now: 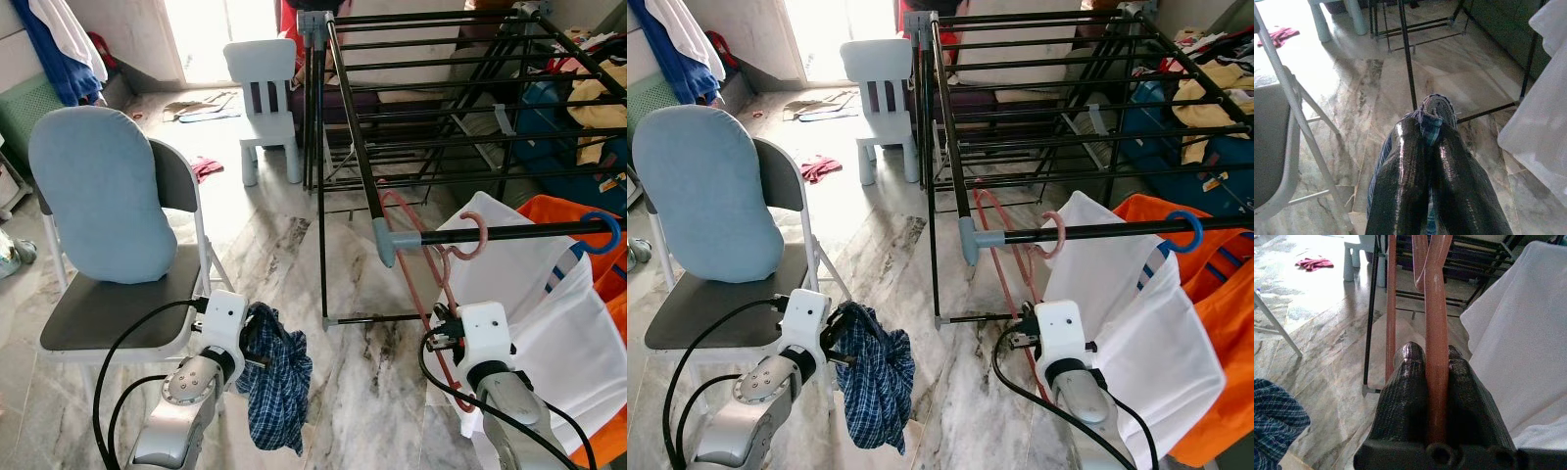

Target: Hang hanger

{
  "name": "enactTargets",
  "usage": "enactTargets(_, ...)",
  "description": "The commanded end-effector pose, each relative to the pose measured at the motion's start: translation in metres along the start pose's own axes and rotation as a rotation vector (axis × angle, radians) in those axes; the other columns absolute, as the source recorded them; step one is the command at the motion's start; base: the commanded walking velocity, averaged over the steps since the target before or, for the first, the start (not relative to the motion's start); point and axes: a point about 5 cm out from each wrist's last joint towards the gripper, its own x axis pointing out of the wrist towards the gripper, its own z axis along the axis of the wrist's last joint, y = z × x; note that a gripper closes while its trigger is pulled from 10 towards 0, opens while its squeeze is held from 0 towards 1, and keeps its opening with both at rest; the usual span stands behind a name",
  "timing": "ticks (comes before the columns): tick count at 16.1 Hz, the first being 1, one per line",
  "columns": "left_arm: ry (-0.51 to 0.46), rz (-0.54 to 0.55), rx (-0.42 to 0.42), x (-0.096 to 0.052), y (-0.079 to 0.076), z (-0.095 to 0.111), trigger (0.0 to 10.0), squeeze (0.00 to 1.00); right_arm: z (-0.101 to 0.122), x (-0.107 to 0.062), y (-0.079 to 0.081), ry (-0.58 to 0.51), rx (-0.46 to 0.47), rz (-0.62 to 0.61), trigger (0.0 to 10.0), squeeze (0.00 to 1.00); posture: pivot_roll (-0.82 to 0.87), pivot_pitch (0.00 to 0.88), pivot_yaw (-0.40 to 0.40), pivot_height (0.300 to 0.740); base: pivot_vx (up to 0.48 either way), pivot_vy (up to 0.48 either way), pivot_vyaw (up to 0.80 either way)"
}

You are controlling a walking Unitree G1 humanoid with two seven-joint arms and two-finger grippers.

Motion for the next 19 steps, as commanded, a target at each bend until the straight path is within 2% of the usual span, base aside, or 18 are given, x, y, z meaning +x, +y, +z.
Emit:
enactTargets(1, -0.042, 0.046, 0.002, -0.0036, 0.0073, 0.0075, 10.0, 0.00, 0.0046, -0.0056, -0.0039, -0.015, 0.014, -0.028, 10.0, 0.00, -0.14, 0.000, 0.033, 0.740, 0.000, 0.000, 0.00)
enactTargets(6, -0.047, 0.057, -0.001, -0.0045, 0.0083, 0.0089, 10.0, 0.00, 0.0042, -0.0107, -0.0031, -0.017, 0.012, -0.036, 10.0, 0.00, -0.14, 0.000, 0.031, 0.740, -0.260, 0.000, 0.00)
enactTargets(12, -0.049, 0.059, -0.006, -0.0041, 0.0067, 0.0105, 10.0, 0.00, 0.0062, -0.0110, -0.0026, -0.014, 0.008, -0.029, 10.0, 0.00, -0.14, 0.000, 0.025, 0.740, -0.022, 0.000, 0.00)
enactTargets(19, -0.068, 0.118, -0.042, -0.0115, 0.0093, 0.0143, 10.0, 0.00, 0.0082, -0.0052, -0.0014, -0.018, 0.007, -0.004, 10.0, 0.00, -0.12, 0.000, 0.014, 0.740, -0.059, 0.000, 0.00)
